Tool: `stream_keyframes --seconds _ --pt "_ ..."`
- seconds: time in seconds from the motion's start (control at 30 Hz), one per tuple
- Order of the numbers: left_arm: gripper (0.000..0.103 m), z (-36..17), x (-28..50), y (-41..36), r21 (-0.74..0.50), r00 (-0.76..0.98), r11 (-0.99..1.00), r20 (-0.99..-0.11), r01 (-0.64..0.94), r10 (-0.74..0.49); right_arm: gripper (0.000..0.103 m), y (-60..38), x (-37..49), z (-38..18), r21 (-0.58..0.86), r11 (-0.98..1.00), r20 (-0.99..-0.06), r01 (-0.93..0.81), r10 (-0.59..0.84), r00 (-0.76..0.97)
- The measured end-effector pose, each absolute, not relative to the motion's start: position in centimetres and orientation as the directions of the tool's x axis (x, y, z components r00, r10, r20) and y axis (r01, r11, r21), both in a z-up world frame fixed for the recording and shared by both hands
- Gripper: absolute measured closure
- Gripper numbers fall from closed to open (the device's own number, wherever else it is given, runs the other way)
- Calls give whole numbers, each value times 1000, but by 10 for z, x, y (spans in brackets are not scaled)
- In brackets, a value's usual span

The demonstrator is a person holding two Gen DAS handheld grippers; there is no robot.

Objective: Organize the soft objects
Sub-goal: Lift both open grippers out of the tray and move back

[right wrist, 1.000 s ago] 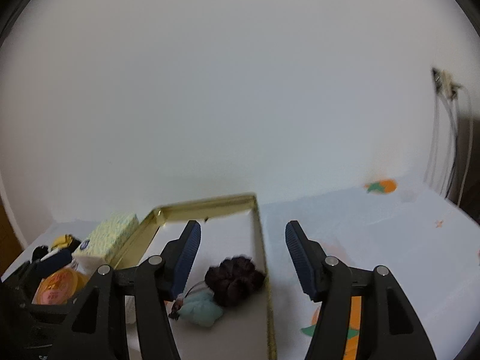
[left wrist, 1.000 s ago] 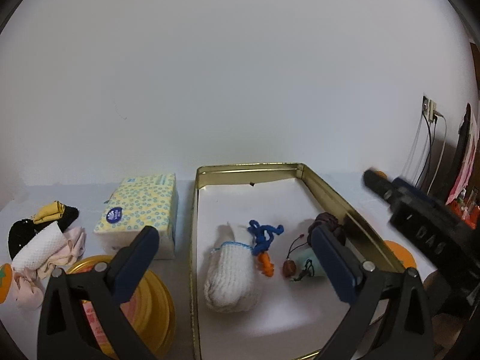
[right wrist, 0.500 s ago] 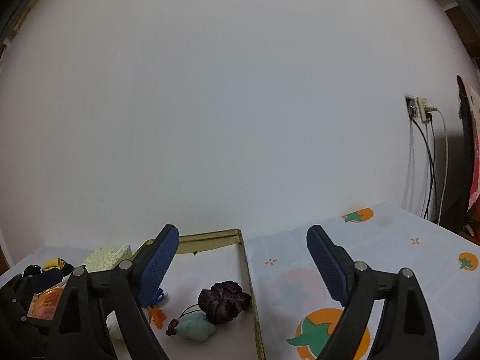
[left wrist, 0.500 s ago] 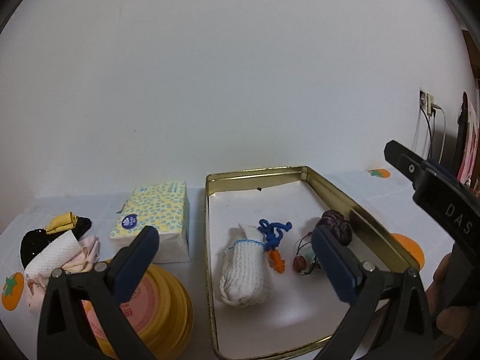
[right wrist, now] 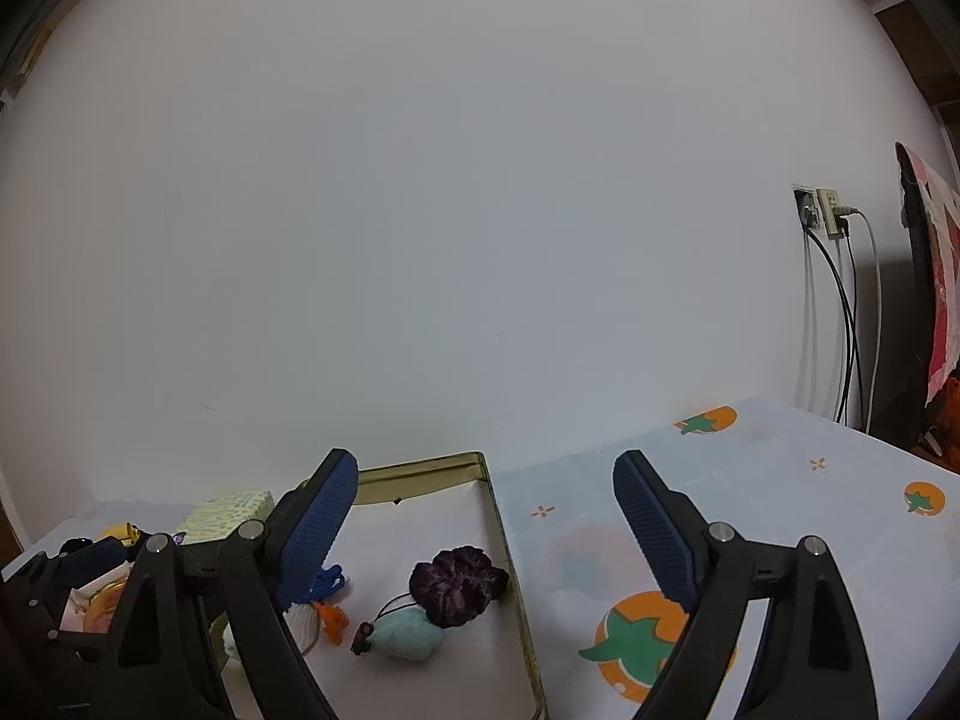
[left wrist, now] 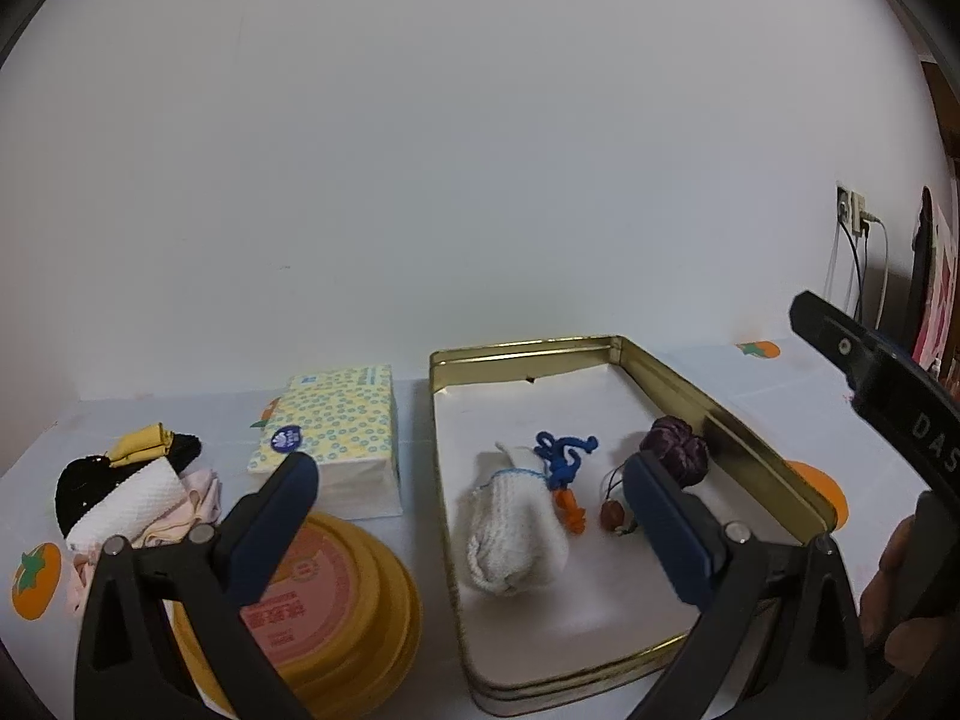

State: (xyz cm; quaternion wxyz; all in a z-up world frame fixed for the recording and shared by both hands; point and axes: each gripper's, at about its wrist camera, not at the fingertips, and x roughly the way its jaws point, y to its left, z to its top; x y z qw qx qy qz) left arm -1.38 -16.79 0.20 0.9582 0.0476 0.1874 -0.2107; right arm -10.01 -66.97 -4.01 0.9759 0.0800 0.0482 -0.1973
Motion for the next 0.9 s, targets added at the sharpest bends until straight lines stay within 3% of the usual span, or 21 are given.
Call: stream_keyframes --seconds 0.37,0.9 --pt "0 4 -16 -143 13 851 914 -369 406 -373 14 -648 -120 -38 125 904 -67 408 -403 913" --pt "0 5 -2 -81 3 871 940 -376 342 -316 14 -594 -113 -44 153 931 -102 330 -317 943"
